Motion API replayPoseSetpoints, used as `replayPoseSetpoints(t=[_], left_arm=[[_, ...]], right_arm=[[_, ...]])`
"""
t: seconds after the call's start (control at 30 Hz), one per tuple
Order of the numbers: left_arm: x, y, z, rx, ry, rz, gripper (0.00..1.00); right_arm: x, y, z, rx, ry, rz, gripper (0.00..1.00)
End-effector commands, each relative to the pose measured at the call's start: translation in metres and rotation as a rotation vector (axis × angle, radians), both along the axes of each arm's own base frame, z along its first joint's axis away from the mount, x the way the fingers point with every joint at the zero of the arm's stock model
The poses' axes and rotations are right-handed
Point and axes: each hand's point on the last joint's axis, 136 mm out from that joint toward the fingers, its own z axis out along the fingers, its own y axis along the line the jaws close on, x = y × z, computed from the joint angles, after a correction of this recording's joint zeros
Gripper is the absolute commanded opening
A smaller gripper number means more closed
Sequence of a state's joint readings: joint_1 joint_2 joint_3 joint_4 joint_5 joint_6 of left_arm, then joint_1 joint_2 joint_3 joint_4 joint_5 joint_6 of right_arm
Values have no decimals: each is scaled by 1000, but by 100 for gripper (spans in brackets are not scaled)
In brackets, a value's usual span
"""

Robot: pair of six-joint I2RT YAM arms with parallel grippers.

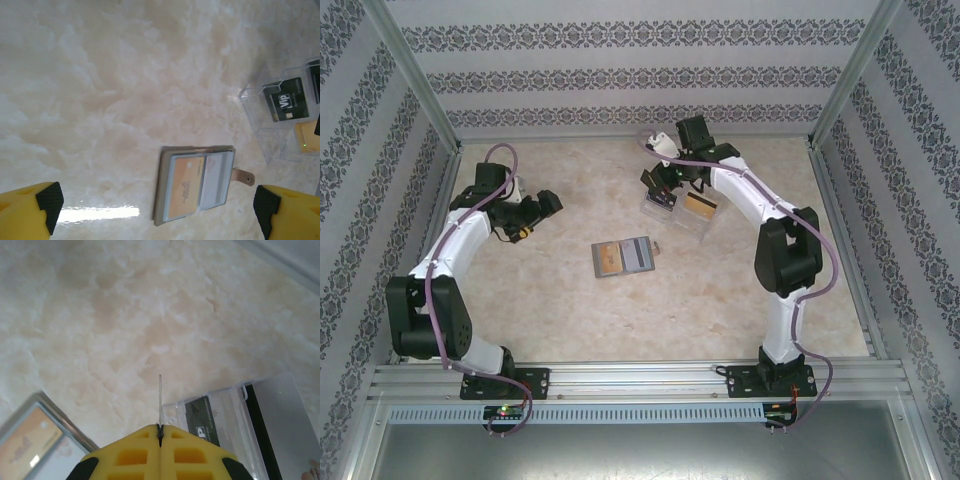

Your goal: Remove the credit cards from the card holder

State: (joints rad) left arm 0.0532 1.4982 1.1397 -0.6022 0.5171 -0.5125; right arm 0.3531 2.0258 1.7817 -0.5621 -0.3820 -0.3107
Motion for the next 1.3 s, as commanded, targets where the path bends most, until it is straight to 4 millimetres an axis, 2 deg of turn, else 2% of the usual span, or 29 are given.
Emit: replayPoseSetpoints(t=[0.0, 0.43, 0.9, 1.0, 1.27], left_arm=[[0, 10, 1, 42, 14, -25, 99], [8, 7, -13, 1, 43, -19, 99], [7, 3, -15, -26, 46, -18, 99], [6, 2, -14, -29, 47, -21, 100], [3, 3, -12, -29, 44, -17, 99]], right_arm=[[1, -9, -10, -66, -20, 93, 0], [27, -14, -39, -141, -17, 124, 0], [19, -24, -55, -187, 26, 142, 0], [20, -26, -57, -193, 30, 131, 5], [18, -25, -52, -189, 50, 108, 26]])
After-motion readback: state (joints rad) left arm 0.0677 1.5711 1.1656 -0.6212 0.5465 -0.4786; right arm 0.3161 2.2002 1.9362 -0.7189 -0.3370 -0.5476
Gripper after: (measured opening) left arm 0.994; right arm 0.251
